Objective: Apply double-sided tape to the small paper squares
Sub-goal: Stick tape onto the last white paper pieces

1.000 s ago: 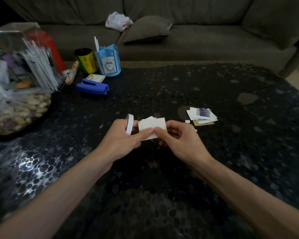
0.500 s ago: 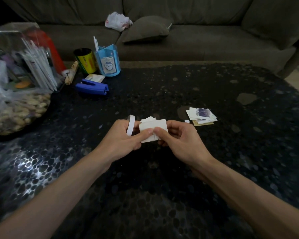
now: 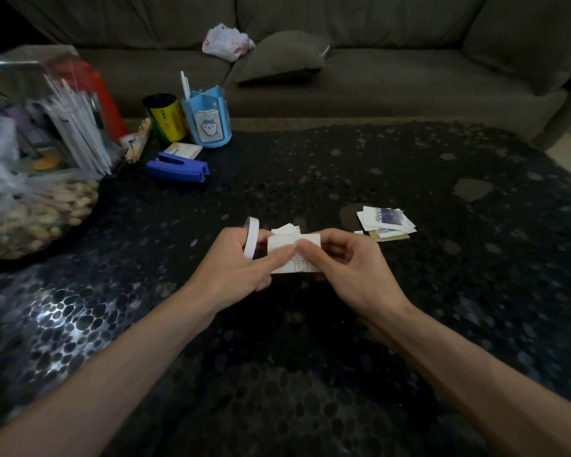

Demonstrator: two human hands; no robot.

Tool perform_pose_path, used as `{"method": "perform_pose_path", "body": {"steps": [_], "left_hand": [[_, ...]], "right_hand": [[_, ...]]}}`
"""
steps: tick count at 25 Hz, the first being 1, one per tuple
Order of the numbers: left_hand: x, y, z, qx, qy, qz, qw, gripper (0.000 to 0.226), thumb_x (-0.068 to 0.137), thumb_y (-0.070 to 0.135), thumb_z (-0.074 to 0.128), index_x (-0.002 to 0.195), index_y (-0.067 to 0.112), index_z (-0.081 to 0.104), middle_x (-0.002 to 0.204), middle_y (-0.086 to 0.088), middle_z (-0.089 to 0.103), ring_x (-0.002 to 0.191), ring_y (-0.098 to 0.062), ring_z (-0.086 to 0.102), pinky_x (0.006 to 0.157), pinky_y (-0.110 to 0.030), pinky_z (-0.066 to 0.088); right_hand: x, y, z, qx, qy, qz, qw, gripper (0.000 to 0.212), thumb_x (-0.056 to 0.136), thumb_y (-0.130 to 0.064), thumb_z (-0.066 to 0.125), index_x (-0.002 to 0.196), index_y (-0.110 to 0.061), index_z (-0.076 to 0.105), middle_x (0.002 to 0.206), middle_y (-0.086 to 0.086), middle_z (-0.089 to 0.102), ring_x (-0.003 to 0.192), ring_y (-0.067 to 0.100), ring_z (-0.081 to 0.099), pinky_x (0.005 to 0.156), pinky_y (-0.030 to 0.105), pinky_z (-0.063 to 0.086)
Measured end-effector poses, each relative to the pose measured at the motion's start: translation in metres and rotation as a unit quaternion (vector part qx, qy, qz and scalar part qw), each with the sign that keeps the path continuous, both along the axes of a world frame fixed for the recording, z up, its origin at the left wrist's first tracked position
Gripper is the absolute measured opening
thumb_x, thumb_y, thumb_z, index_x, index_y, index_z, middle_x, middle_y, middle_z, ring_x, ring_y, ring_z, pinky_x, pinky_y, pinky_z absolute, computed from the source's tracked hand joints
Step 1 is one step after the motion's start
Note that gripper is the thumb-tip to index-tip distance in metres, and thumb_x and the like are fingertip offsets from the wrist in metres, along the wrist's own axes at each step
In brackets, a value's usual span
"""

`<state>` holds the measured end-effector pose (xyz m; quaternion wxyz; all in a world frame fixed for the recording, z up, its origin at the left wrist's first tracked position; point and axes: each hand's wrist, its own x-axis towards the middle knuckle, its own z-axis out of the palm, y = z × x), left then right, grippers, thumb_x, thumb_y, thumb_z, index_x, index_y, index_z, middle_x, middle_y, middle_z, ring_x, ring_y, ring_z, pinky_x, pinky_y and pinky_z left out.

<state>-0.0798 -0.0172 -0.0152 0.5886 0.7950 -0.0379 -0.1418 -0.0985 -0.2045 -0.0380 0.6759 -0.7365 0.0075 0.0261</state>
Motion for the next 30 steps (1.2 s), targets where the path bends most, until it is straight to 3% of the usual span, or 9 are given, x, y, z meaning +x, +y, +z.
{"method": "perform_pose_path", "body": {"steps": [6,11,14,21,26,30], "left_hand": [[-0.0026,-0.0007,0.0017,-0.030,0.004,-0.005,1.000,0.015,0.095,0.029,0.071,0.107,0.023,0.078,0.073,0.003,0.075,0.051,-0.005,0.051,0.051,-0.015,0.045],[-0.0020,0.0004,0.0021,-0.026,-0.008,0.016,1.000,0.015,0.096,0.027,0.071,0.108,0.022,0.077,0.079,-0.002,0.076,0.052,-0.005,0.053,0.053,-0.018,0.046],[-0.0043,0.0010,0.0025,-0.017,-0.009,0.001,1.000,0.018,0.095,0.034,0.071,0.111,0.028,0.077,0.086,-0.006,0.078,0.054,-0.009,0.053,0.059,-0.022,0.047],[-0.0034,0.0006,0.0015,-0.023,-0.013,0.018,0.999,0.017,0.097,0.030,0.069,0.113,0.029,0.074,0.069,0.003,0.073,0.052,-0.007,0.052,0.057,-0.017,0.048],[-0.0036,-0.0014,-0.0008,-0.017,-0.018,-0.010,1.000,0.014,0.095,0.027,0.072,0.108,0.027,0.079,0.076,-0.016,0.072,0.053,-0.010,0.050,0.054,-0.021,0.044],[-0.0044,-0.0022,-0.0040,0.004,-0.020,-0.010,1.000,0.013,0.096,0.034,0.071,0.102,0.027,0.080,0.060,-0.002,0.066,0.051,-0.007,0.052,0.057,-0.018,0.046]], "right_hand": [[-0.0002,-0.0001,0.0009,-0.028,-0.018,-0.004,0.999,0.014,0.099,-0.024,0.072,0.109,-0.017,0.079,0.100,-0.007,0.081,0.097,0.007,0.077,0.091,0.029,0.060],[-0.0015,-0.0015,0.0029,-0.007,0.006,-0.003,1.000,0.014,0.096,-0.025,0.075,0.109,-0.019,0.079,0.097,-0.004,0.081,0.086,0.008,0.076,0.076,0.020,0.057],[-0.0008,-0.0037,0.0043,-0.014,0.002,-0.013,1.000,0.013,0.095,-0.023,0.076,0.107,-0.019,0.080,0.094,-0.004,0.081,0.084,0.008,0.076,0.074,0.019,0.056],[0.0000,-0.0039,0.0033,-0.017,0.022,-0.024,0.999,0.012,0.094,-0.022,0.077,0.097,-0.011,0.079,0.083,0.004,0.079,0.073,0.009,0.073,0.069,0.018,0.056],[0.0002,-0.0036,0.0017,-0.008,0.019,-0.028,0.999,0.013,0.095,-0.025,0.076,0.103,-0.016,0.080,0.094,-0.001,0.081,0.090,0.013,0.077,0.081,0.028,0.061],[0.0027,-0.0024,-0.0005,-0.034,0.001,-0.031,0.999,0.012,0.098,-0.023,0.073,0.106,-0.017,0.079,0.099,-0.002,0.081,0.098,0.012,0.077,0.094,0.039,0.062]]}}
